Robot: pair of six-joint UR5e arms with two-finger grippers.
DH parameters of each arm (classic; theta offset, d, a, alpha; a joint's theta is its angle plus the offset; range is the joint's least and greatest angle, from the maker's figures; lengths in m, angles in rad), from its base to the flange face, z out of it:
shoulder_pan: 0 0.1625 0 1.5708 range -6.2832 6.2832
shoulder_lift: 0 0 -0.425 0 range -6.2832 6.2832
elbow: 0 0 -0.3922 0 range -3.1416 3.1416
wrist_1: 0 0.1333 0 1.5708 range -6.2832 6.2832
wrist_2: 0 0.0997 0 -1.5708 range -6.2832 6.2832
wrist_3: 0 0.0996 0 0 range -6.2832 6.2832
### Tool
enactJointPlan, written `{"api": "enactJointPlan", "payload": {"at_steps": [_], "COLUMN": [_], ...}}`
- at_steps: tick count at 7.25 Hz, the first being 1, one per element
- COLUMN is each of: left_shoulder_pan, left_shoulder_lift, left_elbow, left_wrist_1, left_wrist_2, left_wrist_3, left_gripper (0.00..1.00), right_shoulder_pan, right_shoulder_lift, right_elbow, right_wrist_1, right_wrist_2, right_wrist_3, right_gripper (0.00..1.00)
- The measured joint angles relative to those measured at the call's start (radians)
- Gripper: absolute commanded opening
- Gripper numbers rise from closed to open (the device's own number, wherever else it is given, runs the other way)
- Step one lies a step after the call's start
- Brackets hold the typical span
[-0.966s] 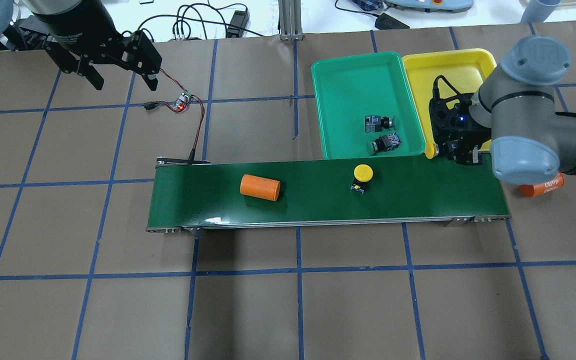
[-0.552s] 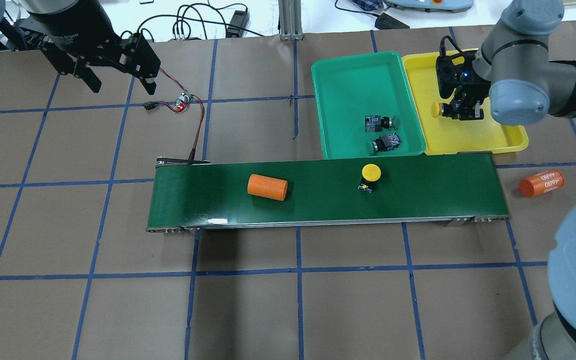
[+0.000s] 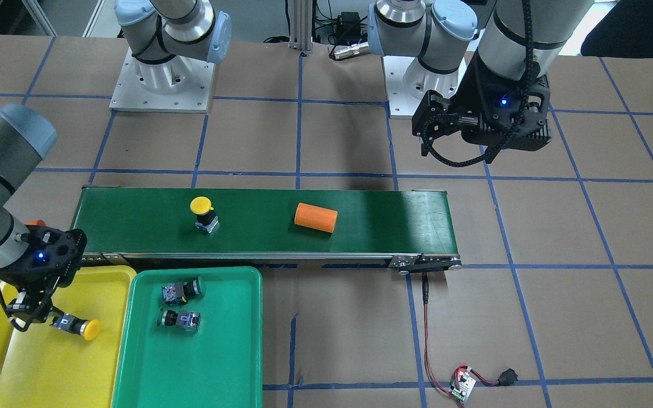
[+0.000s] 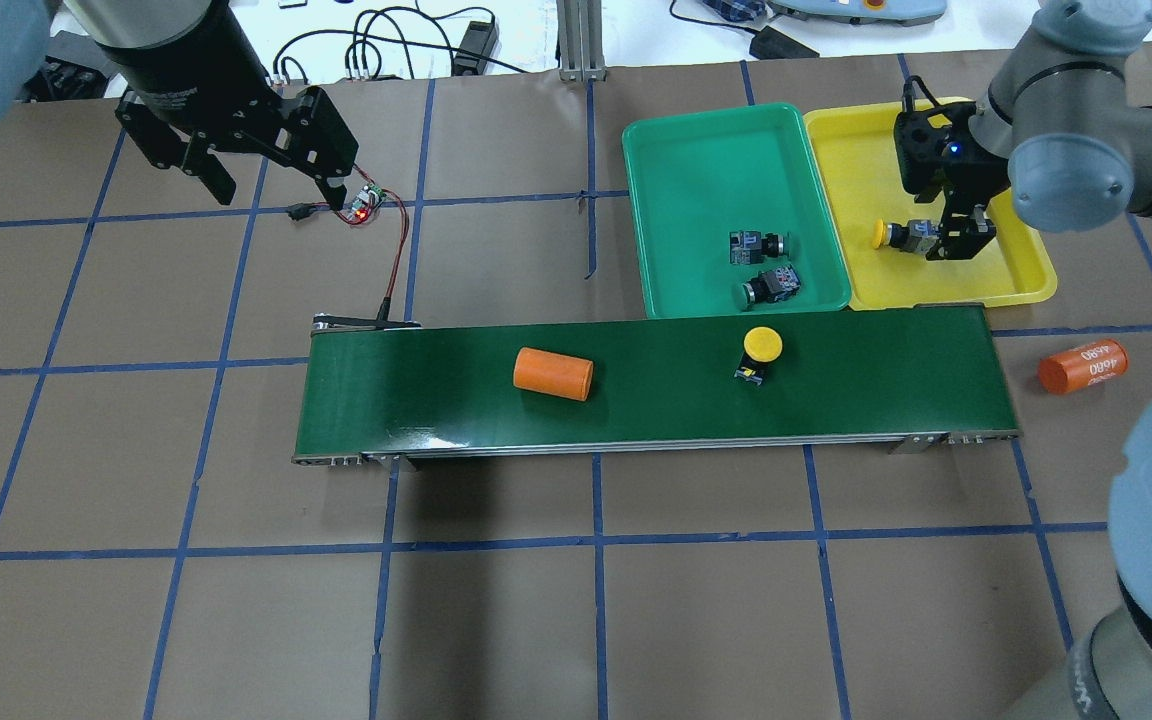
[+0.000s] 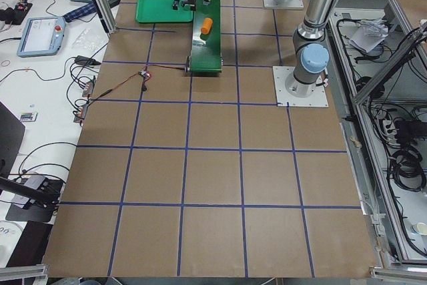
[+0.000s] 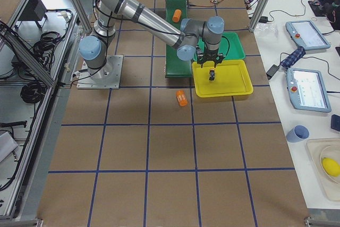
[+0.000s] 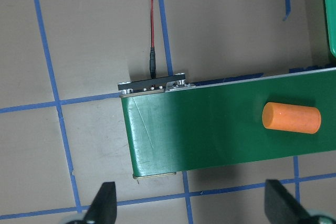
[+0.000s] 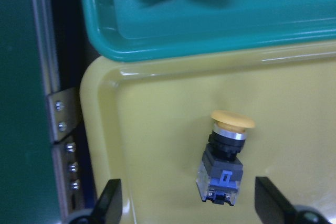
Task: Sort buttons by color to trays
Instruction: 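Move the right gripper back to the belt and grasp the next yellow button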
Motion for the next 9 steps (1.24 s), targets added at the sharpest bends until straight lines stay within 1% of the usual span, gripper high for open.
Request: {"api": "enactJointPlan", "payload": {"at_steps": [1,3,4,6,7,9], "left_shoulder_pan": [-0.003,-0.004,-0.004,-0.004,-0.004,-0.002], "left_shoulder_lift": [0.005,-0.004,-0.006,-0.014,-0.013,-0.024], "left_elbow": [-0.001,0.014,0.019,0.019,0.017,0.005], "left_wrist_1": [0.001,0.003,0.005,0.006,0.008,0.056], "left_wrist_2": [0.001,0.001,-0.001,-0.001,-0.001,-0.017], "left_wrist_3": [-0.028,-0.050,-0.054,-0.081,-0.089,-0.101], "left_gripper": [1.00,1.00,1.00,1.00,1.00,1.00], "right_shoulder_pan": [0.001,0.015,0.033,0.073,0.100,0.157], "right_shoulder_lift": [-0.075,-0.245,-0.299,-0.328,-0.326,-0.309], "right_elbow": [0.049,0.225,0.283,0.319,0.323,0.326], "right_wrist_1": [0.044,0.060,0.060,0.061,0.060,0.063], "right_wrist_2": [0.001,0.005,0.007,0.003,-0.003,-0.007], "right_wrist_3": [-0.004,0.000,0.000,0.042,0.082,0.112], "right_gripper": [0.96,0.96,1.00,1.00,1.00,1.00]}}
